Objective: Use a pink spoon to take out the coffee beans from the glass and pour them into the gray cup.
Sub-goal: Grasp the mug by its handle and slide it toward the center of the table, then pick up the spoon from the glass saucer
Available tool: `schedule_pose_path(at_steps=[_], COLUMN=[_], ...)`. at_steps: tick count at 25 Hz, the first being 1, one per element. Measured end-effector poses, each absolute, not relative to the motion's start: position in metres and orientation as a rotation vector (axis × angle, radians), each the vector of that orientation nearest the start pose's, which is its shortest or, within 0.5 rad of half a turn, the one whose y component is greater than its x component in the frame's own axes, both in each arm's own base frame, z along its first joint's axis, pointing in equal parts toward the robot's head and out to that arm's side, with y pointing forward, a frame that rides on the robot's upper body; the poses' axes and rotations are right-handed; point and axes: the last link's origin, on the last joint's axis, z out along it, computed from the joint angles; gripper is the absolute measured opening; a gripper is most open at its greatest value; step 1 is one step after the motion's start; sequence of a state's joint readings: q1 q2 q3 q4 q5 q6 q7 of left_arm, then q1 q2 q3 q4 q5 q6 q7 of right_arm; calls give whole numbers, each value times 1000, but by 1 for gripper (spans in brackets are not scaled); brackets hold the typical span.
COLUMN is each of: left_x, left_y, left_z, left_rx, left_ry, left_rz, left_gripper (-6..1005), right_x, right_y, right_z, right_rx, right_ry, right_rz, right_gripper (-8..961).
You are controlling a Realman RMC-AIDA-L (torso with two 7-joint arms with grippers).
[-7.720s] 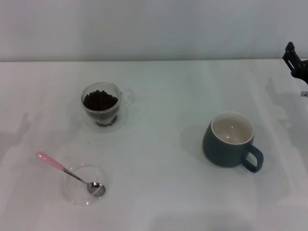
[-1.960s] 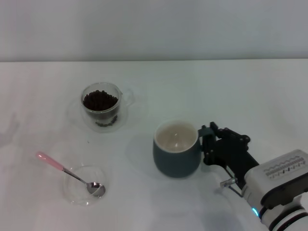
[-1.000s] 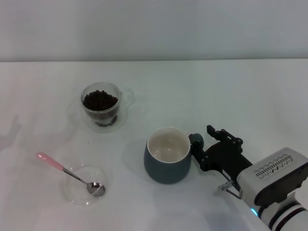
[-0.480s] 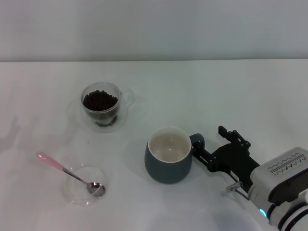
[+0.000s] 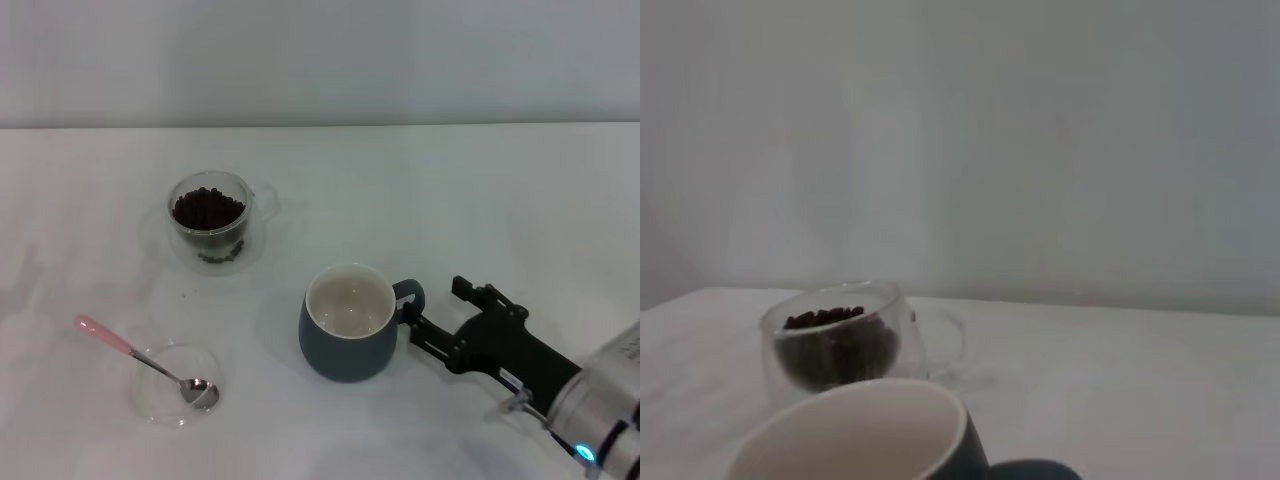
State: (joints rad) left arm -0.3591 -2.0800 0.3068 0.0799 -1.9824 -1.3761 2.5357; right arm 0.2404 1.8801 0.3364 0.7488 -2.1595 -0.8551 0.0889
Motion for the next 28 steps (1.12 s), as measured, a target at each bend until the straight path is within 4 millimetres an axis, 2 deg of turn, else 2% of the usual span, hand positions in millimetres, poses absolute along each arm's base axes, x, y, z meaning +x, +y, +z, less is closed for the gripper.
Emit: schedule_pose_path(at_steps=[8,11,13,16,20,23,28], left_x=[-363,-363,-364,-367,-373,-375,-385], left_y=[292,291,291,289,282,277,267], left_z=[29,28,29,30,32,30,36], left_rx=[-1468,-1459,-1449,-1447,-1432,-1432,-1447], left_ry=[-716,-749,-790,-837,-890,-963,-1167], left_rz=[-955,-983,-1019,-1047,-1073,-1119,-1210], left_gripper=[884,885,885,884,884,884,885], right_x=[318,328,341,362,375,382,382], right_y=[235,226,218,205,198,202,221], right_z=[-74,-58,-41,-11,20,43,64], right_rx=[-2103,-2096,-2067,-1971,-1777,-1616,-1365], right_ry=[826,835,846,829,691,570,423], right_rz=[709,797,867,962,982,928,840], right_gripper=[843,842,842,841,841,840,840])
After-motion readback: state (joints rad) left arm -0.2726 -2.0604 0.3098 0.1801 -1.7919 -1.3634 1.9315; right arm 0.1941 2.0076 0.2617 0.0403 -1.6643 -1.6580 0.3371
